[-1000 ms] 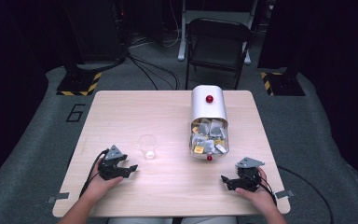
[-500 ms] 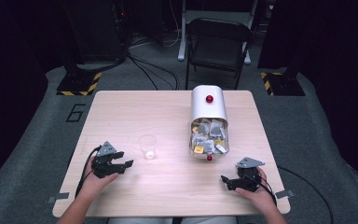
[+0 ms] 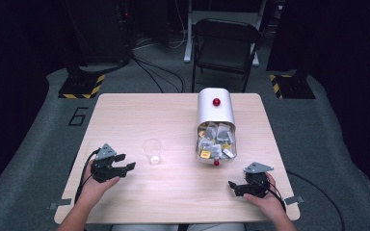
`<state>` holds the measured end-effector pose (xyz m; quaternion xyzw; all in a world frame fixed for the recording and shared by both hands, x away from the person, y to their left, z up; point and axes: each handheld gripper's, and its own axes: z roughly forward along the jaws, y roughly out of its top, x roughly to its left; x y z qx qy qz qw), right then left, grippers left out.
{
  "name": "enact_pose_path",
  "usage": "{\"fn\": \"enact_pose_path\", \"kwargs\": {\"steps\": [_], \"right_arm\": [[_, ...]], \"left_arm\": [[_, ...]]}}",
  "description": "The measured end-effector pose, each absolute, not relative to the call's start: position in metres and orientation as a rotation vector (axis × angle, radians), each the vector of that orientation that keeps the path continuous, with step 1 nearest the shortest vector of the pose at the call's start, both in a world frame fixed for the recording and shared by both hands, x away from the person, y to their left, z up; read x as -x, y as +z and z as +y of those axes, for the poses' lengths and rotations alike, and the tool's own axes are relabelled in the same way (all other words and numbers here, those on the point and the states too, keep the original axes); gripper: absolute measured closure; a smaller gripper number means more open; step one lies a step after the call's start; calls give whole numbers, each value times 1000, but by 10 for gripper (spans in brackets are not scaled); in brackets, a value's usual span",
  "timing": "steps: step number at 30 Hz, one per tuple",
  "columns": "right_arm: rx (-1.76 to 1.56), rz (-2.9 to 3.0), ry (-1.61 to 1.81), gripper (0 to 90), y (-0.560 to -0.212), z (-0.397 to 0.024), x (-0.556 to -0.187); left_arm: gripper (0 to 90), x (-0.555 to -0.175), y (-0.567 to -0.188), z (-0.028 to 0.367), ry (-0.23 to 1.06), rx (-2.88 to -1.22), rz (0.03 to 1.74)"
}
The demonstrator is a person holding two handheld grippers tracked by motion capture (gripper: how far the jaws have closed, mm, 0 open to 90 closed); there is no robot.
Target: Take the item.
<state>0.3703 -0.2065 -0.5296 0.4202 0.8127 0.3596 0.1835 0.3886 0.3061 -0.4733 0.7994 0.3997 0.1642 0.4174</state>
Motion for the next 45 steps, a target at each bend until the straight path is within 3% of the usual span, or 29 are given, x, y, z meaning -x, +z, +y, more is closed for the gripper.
{"fn": "enact_pose_path", "kwargs": {"steps": [25, 45], "right_arm": [[-1184, 2292, 1014, 103, -530, -207, -370], [-1182, 2297, 1011, 103, -529, -207, -370]], "left_arm": [[495, -393, -441, 289, 397, -2007, 980], [506, -399, -420, 259, 369, -2047, 913]]}}
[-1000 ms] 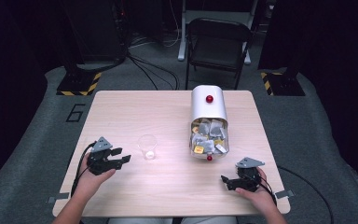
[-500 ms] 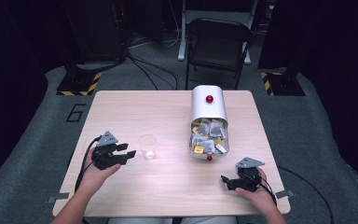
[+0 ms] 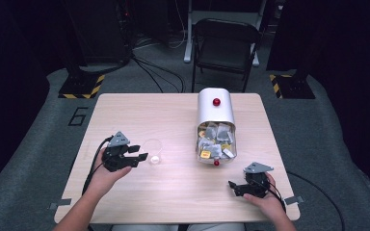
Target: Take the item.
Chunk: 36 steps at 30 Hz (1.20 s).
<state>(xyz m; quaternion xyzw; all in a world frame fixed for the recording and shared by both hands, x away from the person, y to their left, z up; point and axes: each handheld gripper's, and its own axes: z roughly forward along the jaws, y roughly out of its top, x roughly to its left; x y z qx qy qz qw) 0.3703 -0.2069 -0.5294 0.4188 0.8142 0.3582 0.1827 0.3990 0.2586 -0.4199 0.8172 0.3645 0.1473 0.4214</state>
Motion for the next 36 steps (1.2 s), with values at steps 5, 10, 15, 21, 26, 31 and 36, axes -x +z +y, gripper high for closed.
{"fn": "enact_pose_path", "kwargs": {"steps": [5, 10, 15, 21, 26, 31, 36], "right_arm": [[-1182, 2298, 1009, 103, -529, -207, -370], [-1182, 2299, 1010, 103, -529, -207, -370], [-1182, 2299, 1010, 103, -529, -207, -370], [-1182, 2298, 1010, 103, -529, -207, -370], [-1182, 2298, 1010, 103, -529, -207, -370], [-1182, 2300, 1009, 103, -529, -207, -370], [-1182, 2298, 1009, 103, -529, -207, -370]], "left_arm": [[511, -401, -416, 250, 365, -2059, 891], [513, -403, -409, 237, 360, -2060, 870], [516, -405, -399, 224, 362, -2066, 830], [529, -408, -392, 207, 349, -2089, 777], [534, -409, -388, 196, 344, -2099, 748], [534, -410, -385, 186, 348, -2095, 731], [539, -412, -381, 179, 331, -2106, 715]]}}
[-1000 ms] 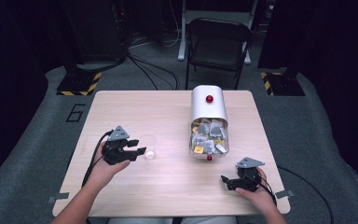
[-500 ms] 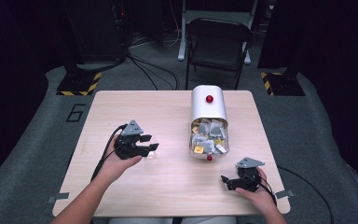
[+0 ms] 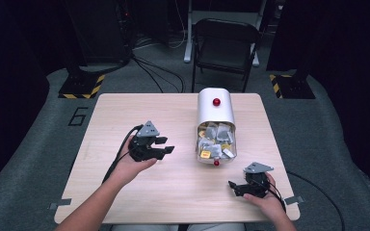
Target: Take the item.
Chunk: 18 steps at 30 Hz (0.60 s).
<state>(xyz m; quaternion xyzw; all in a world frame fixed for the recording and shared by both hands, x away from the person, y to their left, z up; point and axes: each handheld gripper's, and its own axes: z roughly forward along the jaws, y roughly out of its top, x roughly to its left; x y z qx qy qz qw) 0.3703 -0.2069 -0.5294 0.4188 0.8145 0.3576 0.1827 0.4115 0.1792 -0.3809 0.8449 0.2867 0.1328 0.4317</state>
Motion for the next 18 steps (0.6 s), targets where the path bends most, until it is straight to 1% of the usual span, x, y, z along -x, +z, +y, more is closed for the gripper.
{"fn": "enact_pose_path", "kwargs": {"steps": [18], "right_arm": [[-1182, 2298, 1010, 103, -529, -207, -370]], "left_arm": [[550, -417, -364, 142, 322, -2124, 626]]}}
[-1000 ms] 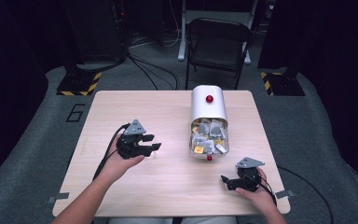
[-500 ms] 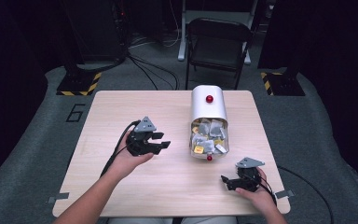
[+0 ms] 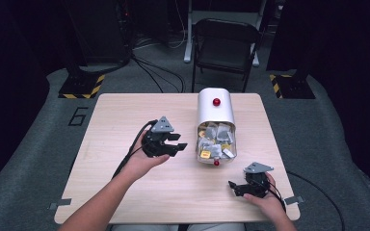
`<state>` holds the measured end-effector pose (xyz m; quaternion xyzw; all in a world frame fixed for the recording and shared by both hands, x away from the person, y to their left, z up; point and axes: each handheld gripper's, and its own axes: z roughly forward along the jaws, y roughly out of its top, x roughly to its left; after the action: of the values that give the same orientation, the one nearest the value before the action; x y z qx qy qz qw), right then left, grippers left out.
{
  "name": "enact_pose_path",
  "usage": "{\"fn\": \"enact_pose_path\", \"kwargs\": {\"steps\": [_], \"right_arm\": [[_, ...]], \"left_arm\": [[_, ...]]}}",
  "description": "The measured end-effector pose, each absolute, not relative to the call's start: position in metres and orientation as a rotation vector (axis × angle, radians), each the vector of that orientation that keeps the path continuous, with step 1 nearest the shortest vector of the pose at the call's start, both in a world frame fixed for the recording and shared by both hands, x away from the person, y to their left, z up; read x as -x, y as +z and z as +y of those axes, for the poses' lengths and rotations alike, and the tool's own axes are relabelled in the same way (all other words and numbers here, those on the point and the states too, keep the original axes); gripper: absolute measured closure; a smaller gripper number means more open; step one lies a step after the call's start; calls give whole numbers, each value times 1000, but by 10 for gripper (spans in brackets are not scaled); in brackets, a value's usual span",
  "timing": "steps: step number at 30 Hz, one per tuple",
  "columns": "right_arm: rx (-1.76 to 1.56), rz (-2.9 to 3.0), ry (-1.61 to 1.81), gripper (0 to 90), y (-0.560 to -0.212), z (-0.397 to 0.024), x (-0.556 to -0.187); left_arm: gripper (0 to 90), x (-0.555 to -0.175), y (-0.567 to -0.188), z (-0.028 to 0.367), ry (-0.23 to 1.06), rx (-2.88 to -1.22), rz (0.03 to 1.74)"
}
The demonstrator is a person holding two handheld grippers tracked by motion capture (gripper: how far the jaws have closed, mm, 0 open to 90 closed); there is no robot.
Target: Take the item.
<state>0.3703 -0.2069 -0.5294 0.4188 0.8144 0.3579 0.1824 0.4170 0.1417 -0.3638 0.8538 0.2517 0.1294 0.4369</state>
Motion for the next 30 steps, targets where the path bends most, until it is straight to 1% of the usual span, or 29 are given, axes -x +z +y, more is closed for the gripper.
{"fn": "enact_pose_path", "kwargs": {"steps": [9, 19, 27, 30], "right_arm": [[-1182, 2298, 1009, 103, -529, -207, -370], [-1182, 2298, 1010, 103, -529, -207, -370], [-1182, 2298, 1010, 103, -529, -207, -370], [-1182, 2298, 1010, 102, -529, -207, -370]], "left_arm": [[557, -419, -358, 111, 290, -2135, 571], [565, -423, -362, 80, 259, -2167, 521], [525, -427, -365, 56, 214, -2176, 508], [505, -428, -367, 49, 220, -2189, 498]]}}
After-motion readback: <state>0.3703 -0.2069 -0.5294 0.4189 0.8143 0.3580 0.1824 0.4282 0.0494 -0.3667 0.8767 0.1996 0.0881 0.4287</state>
